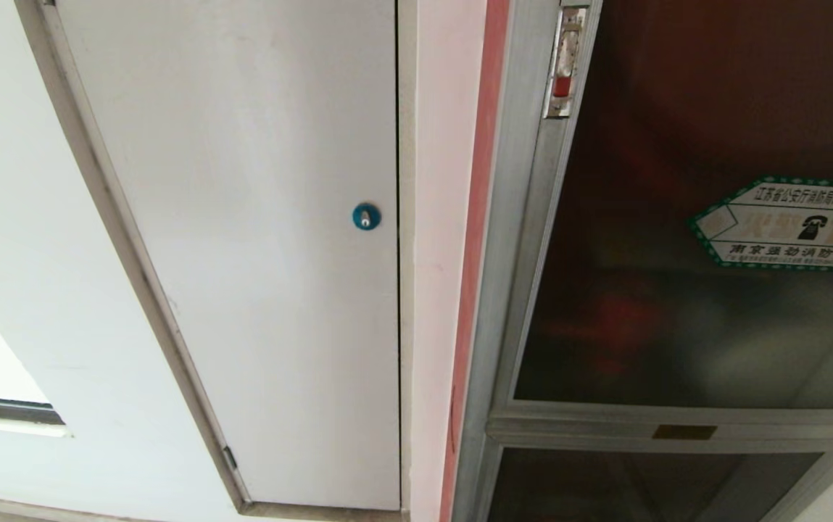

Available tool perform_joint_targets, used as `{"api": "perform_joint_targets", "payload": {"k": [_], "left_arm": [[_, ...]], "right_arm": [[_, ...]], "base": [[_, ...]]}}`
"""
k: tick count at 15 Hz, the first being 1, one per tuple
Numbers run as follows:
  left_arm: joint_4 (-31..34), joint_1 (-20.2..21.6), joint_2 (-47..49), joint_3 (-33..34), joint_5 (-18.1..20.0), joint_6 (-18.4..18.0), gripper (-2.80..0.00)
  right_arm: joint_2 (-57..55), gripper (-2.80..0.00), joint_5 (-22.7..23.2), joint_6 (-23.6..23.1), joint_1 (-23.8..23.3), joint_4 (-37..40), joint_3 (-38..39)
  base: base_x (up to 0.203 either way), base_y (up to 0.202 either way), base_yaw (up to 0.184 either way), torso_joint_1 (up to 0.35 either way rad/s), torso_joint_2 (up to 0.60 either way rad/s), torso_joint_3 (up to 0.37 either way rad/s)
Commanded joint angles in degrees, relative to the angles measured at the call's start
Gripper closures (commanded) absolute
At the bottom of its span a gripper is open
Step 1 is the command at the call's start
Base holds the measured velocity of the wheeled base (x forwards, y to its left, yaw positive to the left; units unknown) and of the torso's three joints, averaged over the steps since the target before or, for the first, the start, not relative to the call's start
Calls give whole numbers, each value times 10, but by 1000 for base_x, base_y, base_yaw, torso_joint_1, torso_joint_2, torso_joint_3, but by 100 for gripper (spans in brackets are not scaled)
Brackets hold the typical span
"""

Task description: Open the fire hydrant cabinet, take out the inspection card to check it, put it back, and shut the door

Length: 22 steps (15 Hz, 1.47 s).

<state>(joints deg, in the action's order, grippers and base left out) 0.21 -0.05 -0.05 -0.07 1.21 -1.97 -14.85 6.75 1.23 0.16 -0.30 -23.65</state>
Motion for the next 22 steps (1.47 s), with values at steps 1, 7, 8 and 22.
{"api": "perform_joint_targets", "payload": {"k": [1, 7, 8, 22], "left_arm": [[1, 0, 0, 0, 0, 0, 0], [1, 0, 0, 0, 0, 0, 0], [1, 0, 0, 0, 0, 0, 0], [1, 0, 0, 0, 0, 0, 0]], "right_arm": [[-133, 0, 30, 1, 0, -1, -96], [-390, 0, 199, 5, 19, 2, -341], [-429, 0, 213, 5, 48, 3, -379], [-756, 0, 46, 7, 244, -16, -634]], "base": [[0, 0, 0, 0, 0, 0], [0, 0, 0, 0, 0, 0], [0, 0, 0, 0, 0, 0], [0, 0, 0, 0, 0, 0]]}}
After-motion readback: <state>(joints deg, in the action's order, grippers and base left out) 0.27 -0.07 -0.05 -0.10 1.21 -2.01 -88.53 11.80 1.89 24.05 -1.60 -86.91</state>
